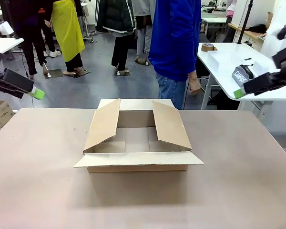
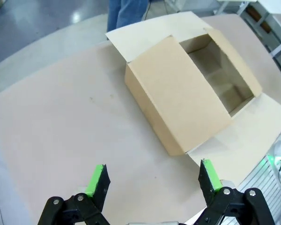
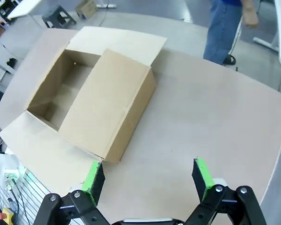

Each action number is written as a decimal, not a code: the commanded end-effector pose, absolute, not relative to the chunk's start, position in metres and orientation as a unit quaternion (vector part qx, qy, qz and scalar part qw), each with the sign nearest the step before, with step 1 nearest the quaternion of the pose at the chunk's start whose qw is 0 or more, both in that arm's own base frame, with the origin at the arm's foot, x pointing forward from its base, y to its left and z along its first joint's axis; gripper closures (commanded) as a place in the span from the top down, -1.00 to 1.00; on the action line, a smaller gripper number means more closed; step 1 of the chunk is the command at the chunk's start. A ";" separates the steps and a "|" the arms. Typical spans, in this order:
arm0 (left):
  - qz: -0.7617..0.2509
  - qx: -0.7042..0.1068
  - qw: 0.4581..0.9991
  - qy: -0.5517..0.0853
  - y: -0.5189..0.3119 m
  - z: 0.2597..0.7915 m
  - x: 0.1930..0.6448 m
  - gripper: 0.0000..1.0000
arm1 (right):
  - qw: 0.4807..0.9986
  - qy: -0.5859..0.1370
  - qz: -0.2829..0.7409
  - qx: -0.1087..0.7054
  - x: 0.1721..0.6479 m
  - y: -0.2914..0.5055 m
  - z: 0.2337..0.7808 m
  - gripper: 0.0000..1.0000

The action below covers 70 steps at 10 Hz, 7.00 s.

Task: Pack the gift set into the box.
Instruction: Place both hands on the side flaps of the Package Box and spread them outward.

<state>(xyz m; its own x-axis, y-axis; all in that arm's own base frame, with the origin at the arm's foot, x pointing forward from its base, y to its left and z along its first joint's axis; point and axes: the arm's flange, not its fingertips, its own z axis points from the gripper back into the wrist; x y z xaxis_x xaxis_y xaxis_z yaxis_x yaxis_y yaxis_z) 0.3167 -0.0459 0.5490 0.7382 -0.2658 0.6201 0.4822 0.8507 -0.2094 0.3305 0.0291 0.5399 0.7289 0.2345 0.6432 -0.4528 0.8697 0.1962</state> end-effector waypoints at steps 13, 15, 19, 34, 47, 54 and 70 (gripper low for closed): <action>0.201 -0.681 0.683 -0.171 0.183 0.405 0.318 1.00 | 0.735 -0.210 -0.121 0.633 0.331 -0.239 0.384 1.00; 0.065 -0.698 0.678 -0.223 0.194 0.400 0.296 1.00 | 0.727 -0.205 -0.091 0.649 0.303 -0.240 0.396 1.00; 0.082 -0.700 0.676 -0.216 0.192 0.400 0.301 1.00 | 0.727 -0.191 -0.104 0.652 0.307 -0.239 0.391 1.00; -0.066 -0.394 0.917 0.000 -0.190 0.543 0.392 1.00 | 0.908 -0.245 0.171 0.294 0.320 0.187 0.501 1.00; 0.044 -0.144 0.982 -0.118 -0.299 0.493 0.458 1.00 | 0.915 -0.252 0.124 0.290 0.320 0.217 0.476 1.00; 0.056 0.055 0.988 -0.131 -0.337 0.471 0.481 1.00 | 0.915 -0.252 0.124 0.290 0.320 0.217 0.476 1.00; 0.138 0.114 0.980 -0.083 -0.263 0.467 0.510 1.00 | 0.915 -0.252 0.124 0.290 0.320 0.217 0.476 1.00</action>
<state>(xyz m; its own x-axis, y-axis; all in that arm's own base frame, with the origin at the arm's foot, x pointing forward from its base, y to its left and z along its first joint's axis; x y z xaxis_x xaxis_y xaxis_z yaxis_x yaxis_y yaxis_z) 0.5100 -0.2790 0.4692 0.9498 0.2266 0.2156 -0.2763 0.9310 0.2386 0.3179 0.2217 0.4730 0.8439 0.0672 0.5323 -0.3621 0.8034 0.4727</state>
